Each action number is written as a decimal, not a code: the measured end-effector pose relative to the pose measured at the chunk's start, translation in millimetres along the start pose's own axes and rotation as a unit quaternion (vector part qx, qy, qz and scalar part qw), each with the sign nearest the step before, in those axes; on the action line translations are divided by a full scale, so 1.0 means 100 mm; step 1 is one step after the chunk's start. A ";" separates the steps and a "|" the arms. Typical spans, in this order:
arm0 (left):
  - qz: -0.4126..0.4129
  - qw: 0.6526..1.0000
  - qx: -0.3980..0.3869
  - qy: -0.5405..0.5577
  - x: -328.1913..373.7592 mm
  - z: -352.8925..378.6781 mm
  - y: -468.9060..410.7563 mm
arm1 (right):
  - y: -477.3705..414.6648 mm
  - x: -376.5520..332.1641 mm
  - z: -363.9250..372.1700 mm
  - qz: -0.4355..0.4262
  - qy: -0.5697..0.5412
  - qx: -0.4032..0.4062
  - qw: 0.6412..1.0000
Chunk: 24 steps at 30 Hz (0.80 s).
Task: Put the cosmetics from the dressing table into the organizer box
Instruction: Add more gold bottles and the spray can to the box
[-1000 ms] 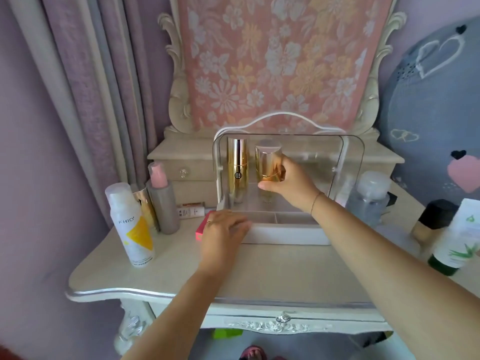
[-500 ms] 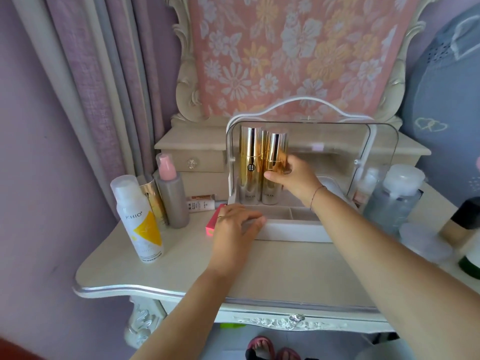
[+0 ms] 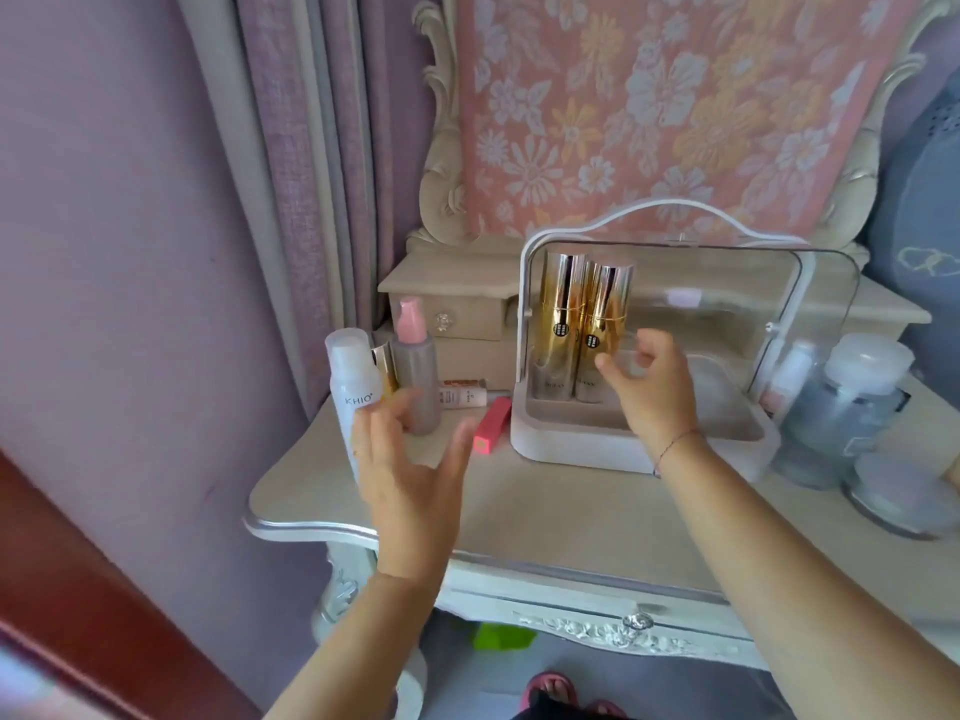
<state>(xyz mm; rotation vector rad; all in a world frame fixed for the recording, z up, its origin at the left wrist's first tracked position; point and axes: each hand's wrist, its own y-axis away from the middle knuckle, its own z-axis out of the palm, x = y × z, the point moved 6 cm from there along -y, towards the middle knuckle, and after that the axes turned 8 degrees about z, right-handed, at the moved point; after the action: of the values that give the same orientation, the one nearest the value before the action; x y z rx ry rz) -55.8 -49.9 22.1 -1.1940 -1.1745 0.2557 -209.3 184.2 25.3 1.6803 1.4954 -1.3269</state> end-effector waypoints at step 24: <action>-0.292 0.825 -0.341 0.343 -1.49 0.11 -0.51 | 1.54 -0.57 1.63 -0.065 -0.104 -0.200 0.972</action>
<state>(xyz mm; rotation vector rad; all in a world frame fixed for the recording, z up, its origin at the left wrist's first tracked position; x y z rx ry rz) -149.3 -169.0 -21.7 -1.2841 -0.9227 -1.0727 -111.0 -20.7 -19.4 1.1711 1.6375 -1.1305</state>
